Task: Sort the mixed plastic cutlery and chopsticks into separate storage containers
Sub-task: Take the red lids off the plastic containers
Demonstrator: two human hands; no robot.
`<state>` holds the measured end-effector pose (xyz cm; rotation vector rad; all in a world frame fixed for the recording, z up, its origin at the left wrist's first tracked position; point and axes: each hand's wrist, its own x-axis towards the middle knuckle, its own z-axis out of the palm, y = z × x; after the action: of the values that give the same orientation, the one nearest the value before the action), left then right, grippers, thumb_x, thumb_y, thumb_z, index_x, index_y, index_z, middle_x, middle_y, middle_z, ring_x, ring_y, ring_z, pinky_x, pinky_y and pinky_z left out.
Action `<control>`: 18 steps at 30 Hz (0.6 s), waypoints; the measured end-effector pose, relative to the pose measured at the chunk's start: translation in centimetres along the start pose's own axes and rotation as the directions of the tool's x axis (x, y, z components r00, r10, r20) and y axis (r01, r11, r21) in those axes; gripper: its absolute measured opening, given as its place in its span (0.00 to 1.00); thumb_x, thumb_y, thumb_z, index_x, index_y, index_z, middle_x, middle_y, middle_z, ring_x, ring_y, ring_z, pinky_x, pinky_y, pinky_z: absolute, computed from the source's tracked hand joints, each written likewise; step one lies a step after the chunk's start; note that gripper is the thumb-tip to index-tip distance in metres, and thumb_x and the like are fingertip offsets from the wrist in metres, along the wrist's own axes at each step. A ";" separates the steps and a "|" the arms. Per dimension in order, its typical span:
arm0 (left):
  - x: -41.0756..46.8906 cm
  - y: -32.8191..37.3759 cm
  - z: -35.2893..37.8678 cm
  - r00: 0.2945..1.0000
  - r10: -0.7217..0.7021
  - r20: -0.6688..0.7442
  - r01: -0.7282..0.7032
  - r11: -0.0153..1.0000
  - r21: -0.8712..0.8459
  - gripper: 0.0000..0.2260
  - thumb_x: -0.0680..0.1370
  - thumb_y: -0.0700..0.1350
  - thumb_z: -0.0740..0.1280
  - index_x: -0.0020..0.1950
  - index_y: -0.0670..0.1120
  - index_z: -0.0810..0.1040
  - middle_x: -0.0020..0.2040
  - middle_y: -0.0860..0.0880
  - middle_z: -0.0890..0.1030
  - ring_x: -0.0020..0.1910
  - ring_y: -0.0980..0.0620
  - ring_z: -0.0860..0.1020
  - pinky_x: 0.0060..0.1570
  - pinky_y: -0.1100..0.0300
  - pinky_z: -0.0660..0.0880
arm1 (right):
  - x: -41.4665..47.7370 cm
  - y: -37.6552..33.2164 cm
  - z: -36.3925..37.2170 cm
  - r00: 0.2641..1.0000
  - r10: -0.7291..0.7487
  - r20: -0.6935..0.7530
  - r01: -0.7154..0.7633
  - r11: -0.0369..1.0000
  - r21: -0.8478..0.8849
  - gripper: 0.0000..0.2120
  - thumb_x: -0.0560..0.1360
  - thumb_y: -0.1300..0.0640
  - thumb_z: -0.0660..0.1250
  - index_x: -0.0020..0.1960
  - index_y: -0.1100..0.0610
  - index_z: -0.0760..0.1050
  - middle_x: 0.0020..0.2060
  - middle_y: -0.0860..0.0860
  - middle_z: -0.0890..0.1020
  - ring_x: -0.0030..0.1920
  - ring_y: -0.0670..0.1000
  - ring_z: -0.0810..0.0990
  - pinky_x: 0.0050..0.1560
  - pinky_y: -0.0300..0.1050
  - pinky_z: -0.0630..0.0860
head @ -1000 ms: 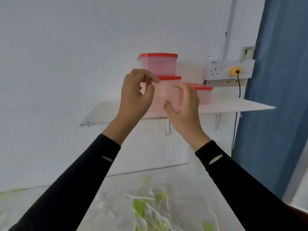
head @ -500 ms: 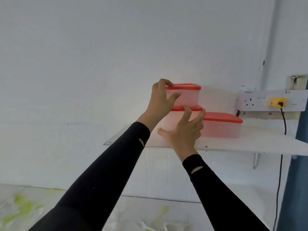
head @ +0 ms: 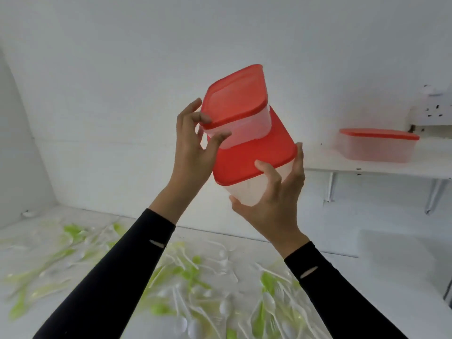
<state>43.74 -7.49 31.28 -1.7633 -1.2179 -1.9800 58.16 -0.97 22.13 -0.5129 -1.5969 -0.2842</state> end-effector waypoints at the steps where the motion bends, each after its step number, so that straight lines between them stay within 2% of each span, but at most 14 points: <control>1: -1.1 -0.4 -1.6 1.000 0.028 0.000 -0.028 0.998 0.056 0.14 0.77 0.45 0.71 0.54 0.44 0.68 0.70 0.48 0.67 0.72 0.57 0.66 0.68 0.53 0.70 | -1.1 -0.9 0.3 1.000 -0.026 -0.009 0.026 1.000 0.009 0.39 0.61 0.43 0.78 0.64 0.51 0.63 0.72 0.66 0.53 0.74 0.67 0.56 0.68 0.61 0.65; 4: -4.8 -1.3 -6.7 0.996 0.074 0.054 -0.083 0.982 0.168 0.13 0.79 0.44 0.68 0.54 0.46 0.64 0.73 0.46 0.68 0.76 0.52 0.62 0.69 0.44 0.68 | -4.4 -4.2 1.4 0.999 -0.042 -0.013 0.043 0.997 0.063 0.37 0.61 0.44 0.79 0.63 0.51 0.64 0.71 0.66 0.55 0.74 0.67 0.57 0.67 0.62 0.66; 5: -6.0 -1.4 -8.3 0.995 0.071 0.075 -0.085 0.974 0.210 0.13 0.79 0.44 0.68 0.53 0.47 0.63 0.73 0.45 0.70 0.76 0.50 0.62 0.69 0.44 0.69 | -5.5 -5.5 1.7 0.999 -0.039 0.005 0.039 0.996 0.081 0.37 0.61 0.44 0.79 0.63 0.51 0.64 0.71 0.66 0.55 0.74 0.68 0.57 0.66 0.63 0.67; 9: -11.4 -1.2 -14.6 0.988 -0.041 0.151 -0.010 0.947 0.322 0.16 0.77 0.48 0.71 0.54 0.48 0.65 0.69 0.46 0.75 0.70 0.52 0.72 0.63 0.62 0.72 | -10.7 -10.7 2.6 0.991 -0.001 0.133 -0.018 0.990 0.141 0.39 0.60 0.43 0.79 0.64 0.50 0.64 0.71 0.67 0.54 0.74 0.67 0.57 0.67 0.62 0.66; 13: -17.4 -1.9 -18.8 0.964 -0.130 0.230 0.009 0.888 0.461 0.16 0.74 0.49 0.74 0.52 0.42 0.71 0.60 0.49 0.79 0.60 0.53 0.76 0.58 0.66 0.71 | -17.0 -14.4 1.9 0.949 0.051 0.312 -0.100 0.984 0.146 0.42 0.58 0.42 0.80 0.65 0.48 0.64 0.73 0.67 0.54 0.73 0.67 0.59 0.66 0.62 0.67; 16: -21.8 -2.3 -20.9 0.931 -0.306 0.199 0.180 0.859 0.479 0.15 0.72 0.48 0.76 0.50 0.44 0.74 0.57 0.55 0.78 0.55 0.55 0.75 0.53 0.75 0.65 | -21.0 -16.2 0.4 0.894 0.095 0.438 -0.171 0.976 0.137 0.45 0.56 0.41 0.80 0.67 0.47 0.63 0.74 0.66 0.54 0.74 0.66 0.59 0.66 0.61 0.66; 18: -24.5 -3.1 -22.2 0.909 -0.378 0.177 0.251 0.833 0.492 0.15 0.72 0.48 0.77 0.49 0.44 0.73 0.55 0.53 0.79 0.53 0.54 0.75 0.51 0.74 0.66 | -23.2 -16.9 -0.8 0.852 0.144 0.503 -0.228 0.968 0.109 0.46 0.56 0.40 0.80 0.67 0.47 0.62 0.75 0.67 0.53 0.74 0.65 0.58 0.66 0.60 0.65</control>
<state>32.00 -29.47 9.28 -1.6903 -1.9956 -1.4324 51.32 -19.53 1.33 -0.6414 -2.0268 0.1445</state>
